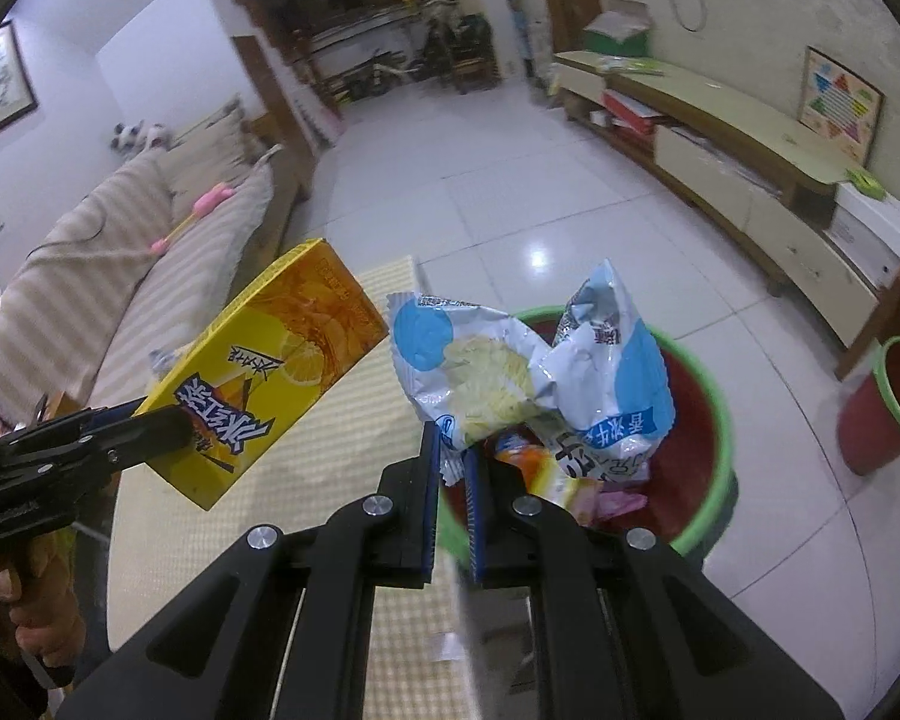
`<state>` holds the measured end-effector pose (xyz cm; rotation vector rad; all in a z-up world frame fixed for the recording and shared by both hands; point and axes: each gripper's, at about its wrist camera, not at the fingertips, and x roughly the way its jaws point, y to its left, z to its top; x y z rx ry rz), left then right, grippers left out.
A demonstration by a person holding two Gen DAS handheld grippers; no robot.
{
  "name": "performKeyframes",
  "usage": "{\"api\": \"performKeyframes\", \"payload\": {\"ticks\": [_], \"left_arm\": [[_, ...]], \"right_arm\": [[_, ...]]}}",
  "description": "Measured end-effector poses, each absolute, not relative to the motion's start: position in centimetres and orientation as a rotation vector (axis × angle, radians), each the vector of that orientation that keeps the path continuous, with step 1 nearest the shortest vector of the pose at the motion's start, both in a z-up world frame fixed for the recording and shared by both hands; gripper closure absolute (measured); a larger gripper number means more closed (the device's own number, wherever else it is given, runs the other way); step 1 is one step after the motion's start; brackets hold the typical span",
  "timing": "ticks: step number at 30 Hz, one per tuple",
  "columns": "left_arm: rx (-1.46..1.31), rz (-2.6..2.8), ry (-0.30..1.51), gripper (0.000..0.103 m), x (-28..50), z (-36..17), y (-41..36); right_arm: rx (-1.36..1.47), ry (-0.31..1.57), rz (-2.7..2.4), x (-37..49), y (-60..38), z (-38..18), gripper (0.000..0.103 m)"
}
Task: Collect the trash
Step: 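Carry the yellow box and blue bag over the green bin and release both, then move both open tools back over the table toward the crumpled paper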
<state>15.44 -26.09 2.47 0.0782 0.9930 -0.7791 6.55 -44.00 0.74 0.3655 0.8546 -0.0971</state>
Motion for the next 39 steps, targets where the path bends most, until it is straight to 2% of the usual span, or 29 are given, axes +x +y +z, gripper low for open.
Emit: {"api": "performKeyframes", "payload": {"ticks": [8, 13, 20, 28, 29, 30, 32, 34, 36, 39], "left_arm": [[0.067, -0.814, 1.053, 0.062, 17.2, 1.1, -31.7], [0.09, -0.801, 1.088, 0.065, 18.0, -0.3, -34.2], [0.099, -0.789, 1.121, 0.067, 18.9, -2.3, -35.6], [0.053, -0.802, 1.088, 0.067, 20.1, -1.1, -36.5], [0.045, -0.805, 1.08, 0.064, 20.3, -0.9, -36.6], [0.036, -0.808, 1.073, 0.047, 20.4, -0.6, -36.6], [0.017, -0.795, 1.045, 0.024, 20.6, 0.0, -36.4], [0.006, -0.786, 1.024, 0.018, 20.7, 0.5, -36.0], [0.01, -0.76, 1.004, 0.007, 20.7, 1.0, -35.4], [0.018, -0.739, 0.968, 0.006, 20.4, 1.8, -34.3]], "right_arm": [[0.43, 0.885, -0.152, 6.9, -48.1, -1.3, 0.097], [0.469, 0.912, -0.16, 7.4, -49.6, -2.7, 0.097], [0.486, 0.937, -0.169, 8.2, -50.3, -4.1, 0.097], [0.495, 0.941, -0.156, 8.5, -50.2, -4.3, 0.096], [0.497, 0.94, -0.155, 8.5, -50.5, -4.3, 0.092], [0.497, 0.939, -0.161, 8.5, -50.6, -4.3, 0.09], [0.505, 0.939, -0.161, 8.5, -50.7, -4.2, 0.082], [0.502, 0.934, -0.168, 8.3, -50.6, -4.0, 0.072], [0.498, 0.934, -0.168, 8.2, -50.4, -3.8, 0.065], [0.477, 0.922, -0.166, 8.0, -49.6, -3.2, 0.042]]}}
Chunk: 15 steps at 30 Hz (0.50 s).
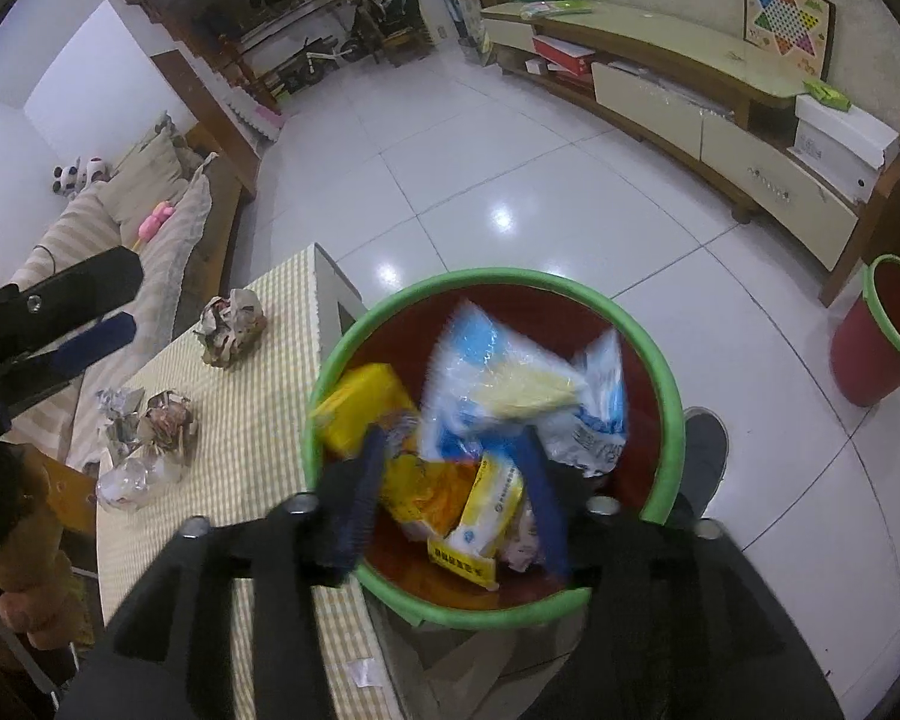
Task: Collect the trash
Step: 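Move both open tools back over the table toward the crumpled paper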
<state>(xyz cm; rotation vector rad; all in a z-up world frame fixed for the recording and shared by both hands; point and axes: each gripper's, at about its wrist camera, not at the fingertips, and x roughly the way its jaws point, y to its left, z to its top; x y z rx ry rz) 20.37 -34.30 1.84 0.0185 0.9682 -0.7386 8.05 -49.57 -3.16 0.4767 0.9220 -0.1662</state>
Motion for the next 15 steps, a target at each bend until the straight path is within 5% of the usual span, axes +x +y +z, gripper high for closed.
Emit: {"api": "performKeyframes", "payload": {"ticks": [5, 15], "left_arm": [[0.004, -0.706, 0.943, 0.005, 19.7, 2.8, -31.6], [-0.038, -0.585, 0.912, 0.005, 18.3, 4.1, -22.4]], "right_arm": [[0.445, 0.897, -0.154, 7.7, -47.5, -2.0, 0.013], [0.366, 0.883, -0.106, 8.3, -40.7, 0.3, 0.008]]}}
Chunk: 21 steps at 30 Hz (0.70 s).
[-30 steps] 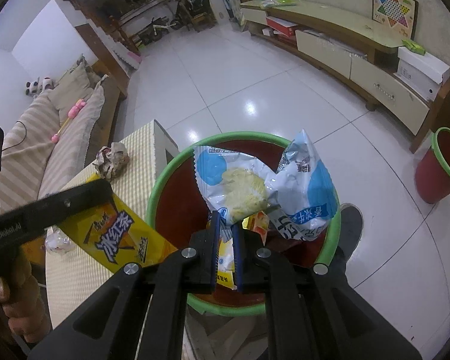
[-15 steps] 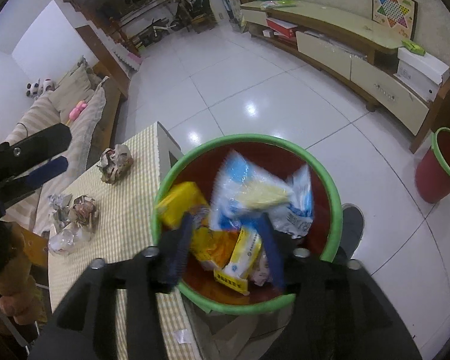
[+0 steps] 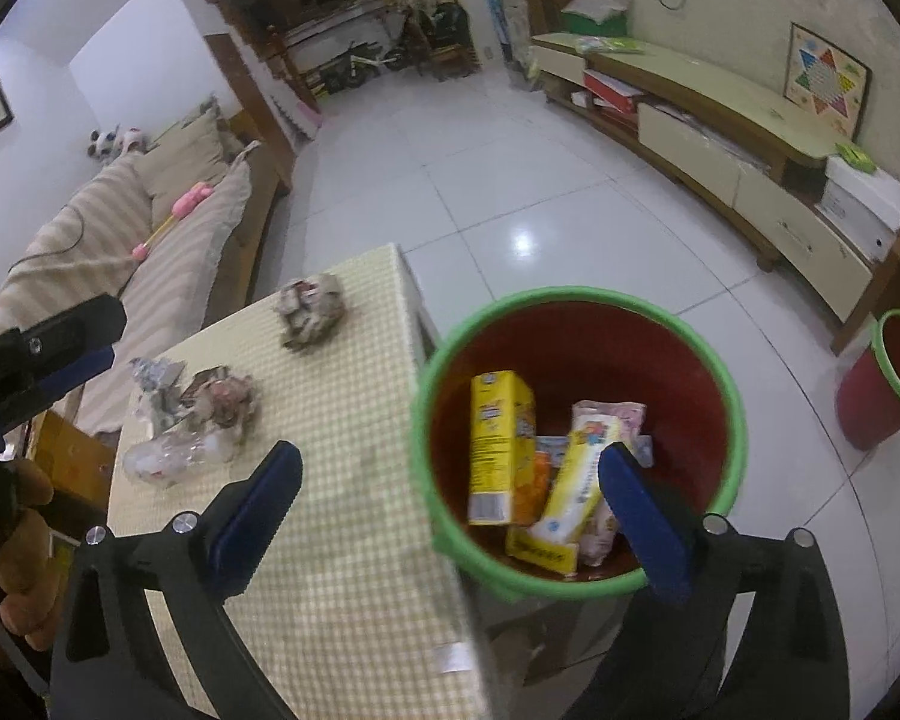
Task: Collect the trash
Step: 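Move both open tools back over the table toward the crumpled paper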
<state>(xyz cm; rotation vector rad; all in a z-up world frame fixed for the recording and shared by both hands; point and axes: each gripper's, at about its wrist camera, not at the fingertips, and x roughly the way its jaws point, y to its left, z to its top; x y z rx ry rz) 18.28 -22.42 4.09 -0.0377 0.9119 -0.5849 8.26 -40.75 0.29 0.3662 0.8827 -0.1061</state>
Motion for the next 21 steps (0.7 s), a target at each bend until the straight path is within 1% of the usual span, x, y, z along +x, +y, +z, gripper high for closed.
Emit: {"api": "performKeyframes", "payload": {"ticks": [10, 21], "left_arm": [[-0.064, -0.452, 0.894, 0.005, 16.9, 3.9, -12.7], [-0.098, -0.327, 0.901, 0.005, 15.2, 2.2, -3.1]], "right_arm": [[0.286, 0.87, -0.015, 10.2, -32.7, 1.9, 0.008], [0.205, 0.895, 0.076, 12.7, -24.7, 1.6, 0.008]]}}
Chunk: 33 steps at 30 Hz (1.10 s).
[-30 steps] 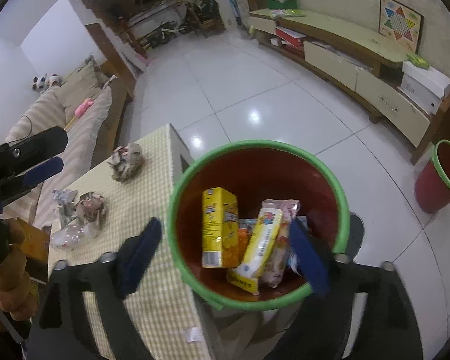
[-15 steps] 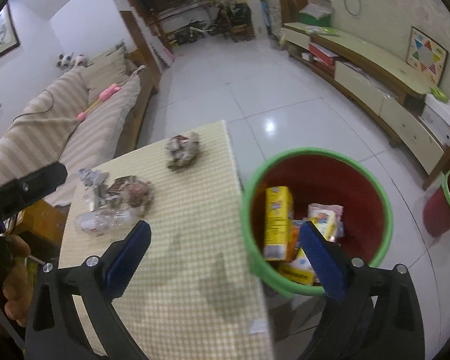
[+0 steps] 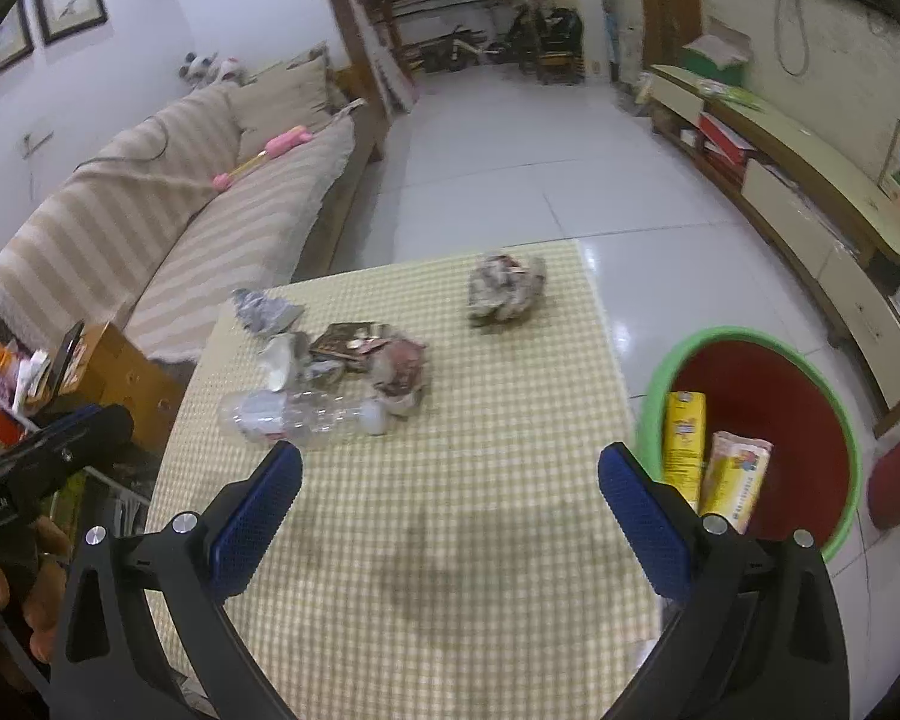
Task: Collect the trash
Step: 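Move both open tools back over the table toward the crumpled paper, then grasp the grey crumpled paper with the left tool while the right tool grasps the newspaper ball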
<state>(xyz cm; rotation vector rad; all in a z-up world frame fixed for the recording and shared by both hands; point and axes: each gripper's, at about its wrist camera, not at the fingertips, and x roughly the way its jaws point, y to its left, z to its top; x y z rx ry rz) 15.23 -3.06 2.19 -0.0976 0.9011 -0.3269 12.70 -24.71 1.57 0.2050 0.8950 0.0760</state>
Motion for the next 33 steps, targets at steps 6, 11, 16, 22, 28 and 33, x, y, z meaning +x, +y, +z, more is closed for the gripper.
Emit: {"api": "performKeyframes", "payload": {"ticks": [6, 11, 16, 22, 28, 33], "left_arm": [[-0.117, -0.285, 0.922, 0.005, 15.3, 0.9, 0.3], [-0.133, -0.266, 0.941, 0.005, 15.5, -0.1, 2.0], [-0.143, -0.261, 0.958, 0.005, 15.8, -1.1, 2.9], [-0.152, -0.261, 0.982, 0.005, 16.8, -2.0, 3.0], [-0.188, -0.261, 0.998, 0.005, 19.7, -2.5, 2.9], [-0.2, -0.24, 0.996, 0.005, 23.9, -2.7, 2.8]], "right_arm": [[0.171, 0.914, 0.103, 13.4, -22.3, 0.6, 0.008], [0.154, 0.937, 0.108, 14.5, -21.3, -0.4, 0.008], [0.141, 0.951, 0.116, 15.3, -20.6, -1.2, 0.008], [0.134, 0.959, 0.113, 16.4, -20.2, -2.0, 0.008], [0.141, 0.96, 0.08, 18.3, -21.3, -2.6, 0.008], [0.153, 0.957, 0.024, 21.2, -23.7, -3.1, 0.008]]}}
